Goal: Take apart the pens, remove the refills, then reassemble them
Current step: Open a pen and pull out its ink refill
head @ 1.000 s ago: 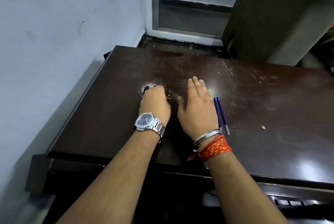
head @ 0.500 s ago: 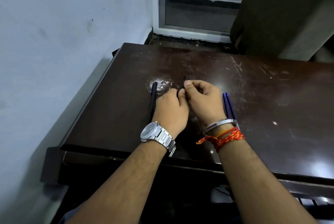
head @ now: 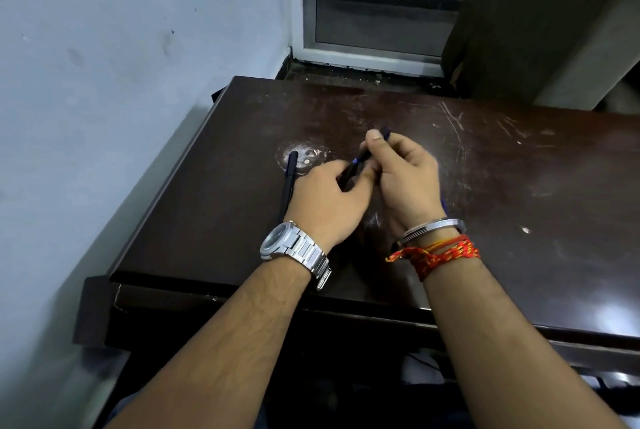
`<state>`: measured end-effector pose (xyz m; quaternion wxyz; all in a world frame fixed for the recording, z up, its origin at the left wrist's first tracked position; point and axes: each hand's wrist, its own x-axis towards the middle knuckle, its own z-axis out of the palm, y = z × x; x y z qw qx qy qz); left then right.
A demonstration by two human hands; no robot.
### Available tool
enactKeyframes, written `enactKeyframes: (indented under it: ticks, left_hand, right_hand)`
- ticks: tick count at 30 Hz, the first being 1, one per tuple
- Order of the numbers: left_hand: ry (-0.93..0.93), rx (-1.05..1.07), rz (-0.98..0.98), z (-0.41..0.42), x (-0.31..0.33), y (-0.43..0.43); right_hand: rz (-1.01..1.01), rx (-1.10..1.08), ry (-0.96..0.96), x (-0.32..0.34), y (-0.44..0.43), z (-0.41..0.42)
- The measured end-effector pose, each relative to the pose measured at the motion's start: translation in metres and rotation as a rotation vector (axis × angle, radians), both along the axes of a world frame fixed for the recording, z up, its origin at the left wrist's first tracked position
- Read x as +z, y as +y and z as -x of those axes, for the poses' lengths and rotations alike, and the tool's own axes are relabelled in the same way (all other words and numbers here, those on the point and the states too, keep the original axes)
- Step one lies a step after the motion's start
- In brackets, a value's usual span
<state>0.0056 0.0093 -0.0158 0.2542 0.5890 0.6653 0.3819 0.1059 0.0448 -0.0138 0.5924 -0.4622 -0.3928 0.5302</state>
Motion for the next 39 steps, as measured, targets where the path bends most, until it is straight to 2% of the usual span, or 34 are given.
enactKeyframes:
  ticks: [2, 3, 4, 7, 9, 14, 19, 22, 25, 27, 29, 34, 39]
  left_hand:
    - [-0.046, 0.066, 0.130, 0.002, 0.002, 0.000]
    - [-0.098, 0.102, 0.160, 0.004, 0.004, 0.001]
    - [-0.143, 0.139, 0.167, 0.006, 0.005, 0.002]
    - [-0.159, 0.216, 0.142, 0.012, 0.008, 0.006]
    - [-0.116, 0.222, 0.127, 0.013, 0.005, 0.007]
    - [-0.097, 0.203, 0.071, 0.012, -0.007, 0.008]
    - [-0.152, 0.179, -0.004, 0.013, -0.008, 0.007]
    - [-0.132, 0.151, -0.047, 0.013, -0.006, 0.004]
    - [-0.112, 0.121, -0.064, 0.013, -0.003, 0.002]
    - [-0.066, 0.079, -0.071, 0.012, -0.001, 0.001]
    - [-0.031, 0.074, -0.098, 0.010, 0.001, 0.000]
    - [-0.031, 0.072, -0.147, 0.010, 0.003, -0.001]
    - [0.017, 0.016, -0.187, 0.011, 0.005, 0.000]
  right_hand:
    - [-0.040, -0.088, 0.009, 0.003, 0.004, -0.006]
    - [-0.061, -0.131, -0.053, 0.004, 0.005, -0.011]
    - [-0.079, -0.162, -0.172, 0.004, 0.006, -0.016]
    - [-0.069, -0.131, -0.753, 0.000, 0.000, -0.025]
    - [-0.015, -0.039, -0.990, -0.003, -0.003, -0.026]
    - [0.126, 0.082, -1.210, -0.006, -0.005, -0.021]
    - [0.174, 0.111, -1.222, -0.008, -0.005, -0.020]
    - [0.093, -0.013, -1.200, -0.006, -0.004, -0.023]
    - [0.009, -0.132, -0.954, 0.000, -0.004, -0.020]
    - [0.016, -0.008, -0.695, 0.004, -0.007, -0.014]
    - [0.003, 0.096, -0.551, 0.005, -0.011, -0.008]
    - [-0.106, 0.070, -0.478, 0.003, -0.010, -0.008]
    - [-0.132, 0.116, -0.488, 0.000, -0.007, -0.005]
